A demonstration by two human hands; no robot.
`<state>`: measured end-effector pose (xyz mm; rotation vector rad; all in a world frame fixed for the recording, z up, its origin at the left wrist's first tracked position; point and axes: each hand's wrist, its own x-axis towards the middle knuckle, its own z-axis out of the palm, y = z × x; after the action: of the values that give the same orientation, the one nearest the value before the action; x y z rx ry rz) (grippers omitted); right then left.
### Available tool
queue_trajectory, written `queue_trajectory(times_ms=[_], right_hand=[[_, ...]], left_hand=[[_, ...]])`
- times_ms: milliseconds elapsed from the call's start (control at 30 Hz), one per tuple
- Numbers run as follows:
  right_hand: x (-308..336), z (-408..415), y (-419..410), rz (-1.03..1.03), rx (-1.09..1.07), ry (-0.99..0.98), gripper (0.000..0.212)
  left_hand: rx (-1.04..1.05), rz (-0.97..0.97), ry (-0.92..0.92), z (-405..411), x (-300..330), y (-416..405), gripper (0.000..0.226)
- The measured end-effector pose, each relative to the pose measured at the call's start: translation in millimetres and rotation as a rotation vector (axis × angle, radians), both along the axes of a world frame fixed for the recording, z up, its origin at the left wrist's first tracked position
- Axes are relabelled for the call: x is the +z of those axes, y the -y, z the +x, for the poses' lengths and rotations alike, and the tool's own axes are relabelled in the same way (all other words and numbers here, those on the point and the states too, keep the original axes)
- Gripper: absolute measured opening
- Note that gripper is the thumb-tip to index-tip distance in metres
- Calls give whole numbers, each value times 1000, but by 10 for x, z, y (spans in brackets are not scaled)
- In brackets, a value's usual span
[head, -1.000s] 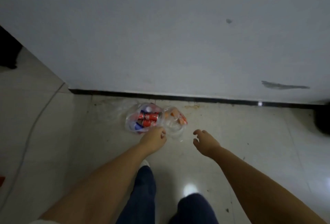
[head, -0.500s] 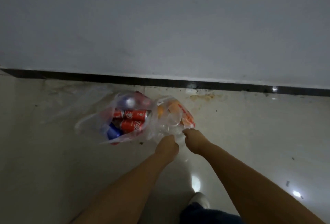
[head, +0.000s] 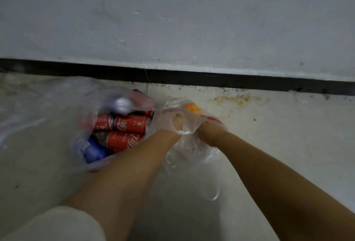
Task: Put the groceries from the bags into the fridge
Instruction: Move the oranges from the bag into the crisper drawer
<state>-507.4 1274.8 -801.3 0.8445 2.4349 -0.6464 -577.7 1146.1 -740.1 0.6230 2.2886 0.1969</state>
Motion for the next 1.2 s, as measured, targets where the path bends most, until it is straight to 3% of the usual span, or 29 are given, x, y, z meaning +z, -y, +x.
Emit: queue_trajectory(times_ms=[67,167,300,400,533,733,967,1200], right_hand=[[-52,140,-12,149,121,25,41],[55,83,14,157,104,32,33],[80,105,-15,171,89,77,38],[155,233,81,155,-10,7,42],[574,628,584,8,57,51,59],[1863,1024,1073,-81,29,79,60],[3761,1069,826,-14,-45,58,63],[5722,1219,522,106,-206,-98,62]], left_hand=[[-29,-39,-27,-147,-7,-10,33],[-30,-109,-29,-336,-101,17,49],[-74,-294,93,-470,-541,59,36],[-88,-187,63,-332,-400,38,34],[-226,-164,49,136,84,310,46],[-464,-132,43,443,1337,645,66],[-524,-10,-60,194,3202,505,63],[-614,101,-134,237,5017,305,63]])
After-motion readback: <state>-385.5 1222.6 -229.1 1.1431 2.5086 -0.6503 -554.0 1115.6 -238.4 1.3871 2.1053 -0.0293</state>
